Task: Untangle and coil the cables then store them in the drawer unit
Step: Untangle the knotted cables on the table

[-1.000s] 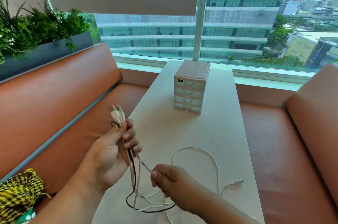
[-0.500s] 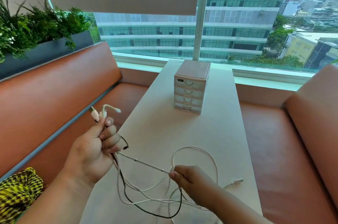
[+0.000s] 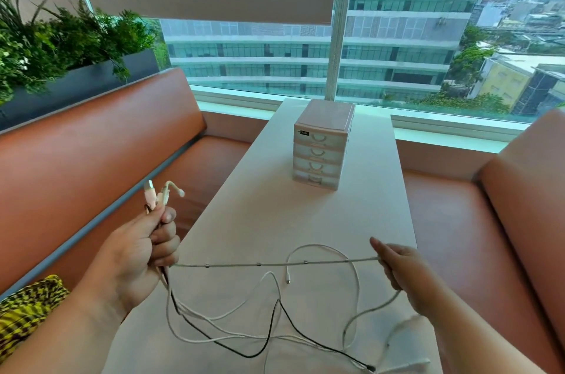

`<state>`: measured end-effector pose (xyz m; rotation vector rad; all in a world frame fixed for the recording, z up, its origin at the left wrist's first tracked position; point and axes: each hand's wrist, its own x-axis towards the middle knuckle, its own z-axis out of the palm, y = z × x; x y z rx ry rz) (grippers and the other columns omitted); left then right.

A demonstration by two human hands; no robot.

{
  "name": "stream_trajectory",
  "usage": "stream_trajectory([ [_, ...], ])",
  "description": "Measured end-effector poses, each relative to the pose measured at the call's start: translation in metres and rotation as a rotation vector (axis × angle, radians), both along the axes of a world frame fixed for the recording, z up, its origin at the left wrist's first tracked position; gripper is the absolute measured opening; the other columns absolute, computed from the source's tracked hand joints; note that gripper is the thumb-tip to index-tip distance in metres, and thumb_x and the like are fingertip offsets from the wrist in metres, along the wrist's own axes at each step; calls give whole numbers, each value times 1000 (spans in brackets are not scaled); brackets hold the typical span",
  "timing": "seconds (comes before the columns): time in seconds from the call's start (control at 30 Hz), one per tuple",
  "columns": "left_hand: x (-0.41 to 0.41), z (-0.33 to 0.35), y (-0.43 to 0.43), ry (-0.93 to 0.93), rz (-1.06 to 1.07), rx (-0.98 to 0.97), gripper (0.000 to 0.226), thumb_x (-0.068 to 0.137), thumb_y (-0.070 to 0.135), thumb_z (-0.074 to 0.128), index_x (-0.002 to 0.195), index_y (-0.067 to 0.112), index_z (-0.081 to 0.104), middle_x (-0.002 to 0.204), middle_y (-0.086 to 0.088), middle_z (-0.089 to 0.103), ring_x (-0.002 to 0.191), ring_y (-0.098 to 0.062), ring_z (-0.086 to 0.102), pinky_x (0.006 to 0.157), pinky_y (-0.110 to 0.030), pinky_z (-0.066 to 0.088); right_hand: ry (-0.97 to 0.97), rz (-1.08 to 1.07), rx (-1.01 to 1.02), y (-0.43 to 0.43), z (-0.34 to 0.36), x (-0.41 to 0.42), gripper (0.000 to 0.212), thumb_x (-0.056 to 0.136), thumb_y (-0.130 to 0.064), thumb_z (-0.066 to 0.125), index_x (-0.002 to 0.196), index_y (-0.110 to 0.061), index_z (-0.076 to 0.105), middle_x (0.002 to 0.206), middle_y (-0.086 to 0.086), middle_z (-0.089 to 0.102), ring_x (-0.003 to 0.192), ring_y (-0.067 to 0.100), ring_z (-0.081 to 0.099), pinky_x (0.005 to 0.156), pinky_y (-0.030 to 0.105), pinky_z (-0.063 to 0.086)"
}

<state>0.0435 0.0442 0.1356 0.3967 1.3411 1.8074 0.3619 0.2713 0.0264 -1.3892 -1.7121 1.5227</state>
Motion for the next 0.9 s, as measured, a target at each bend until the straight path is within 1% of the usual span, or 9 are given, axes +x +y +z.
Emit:
stream_trajectory([
  [0.1,-1,-8,1,-143,5,56,38,99,36,36,66,19,41,46,9,26,34,-5,28,37,-17,34,-22,-42,-51,4,-6,6,46,85,-43,67,57,-19,40,53,-1,23,46,13,16,50,27,13],
  [0.2,-1,-11,4,-130,44,93,34,99,36,36,69,20,43,48,9,31,39,-7,34,55,-23,46,-211,-33,-3,3,-22,11,43,85,-44,68,63,-16,44,54,-3,25,45,13,20,51,26,14],
  [0.27,1,-11,6,-117,57,110,33,100,34,34,72,20,45,49,9,33,40,-7,36,67,-28,43,-356,-5,19,2,-33,11,48,85,-44,67,55,-17,42,49,-3,28,44,15,24,50,26,18],
  [0.33,3,-10,7,-128,70,141,33,100,32,33,73,20,47,50,9,34,41,-7,37,69,-29,42,-475,21,43,0,-44,11,52,86,-44,66,49,-16,42,42,-6,31,44,17,30,51,28,22],
  [0.43,2,-10,8,-169,82,190,32,100,30,33,74,21,47,50,10,34,42,-6,38,70,-27,41,-574,43,57,-2,-52,10,51,88,-46,63,50,-16,44,36,-8,31,44,16,34,51,28,23],
  [0.53,1,-10,7,-194,59,227,27,96,30,37,73,22,49,50,10,33,42,-5,36,65,-23,47,-640,62,68,-3,-55,8,50,89,-49,60,54,-17,45,35,-8,31,43,14,35,48,27,23],
  [0.67,-9,-1,3,-256,104,348,23,87,28,45,66,23,51,50,10,34,42,-2,37,55,-18,49,-728,66,108,3,-65,20,47,89,-53,57,60,-17,54,50,-4,45,51,15,45,54,27,33],
  [0.73,-16,2,-1,-275,100,360,29,90,27,43,63,23,51,49,10,31,39,-2,32,47,-15,41,-754,39,103,4,-70,29,46,90,-55,55,62,-17,57,55,-3,50,57,15,50,56,27,35],
  [0.9,-13,-3,-4,-78,89,112,32,101,26,33,71,19,45,42,12,25,31,0,21,35,-15,19,-734,-5,87,1,-61,30,49,91,-54,52,61,-15,54,55,0,48,57,18,48,55,28,33],
])
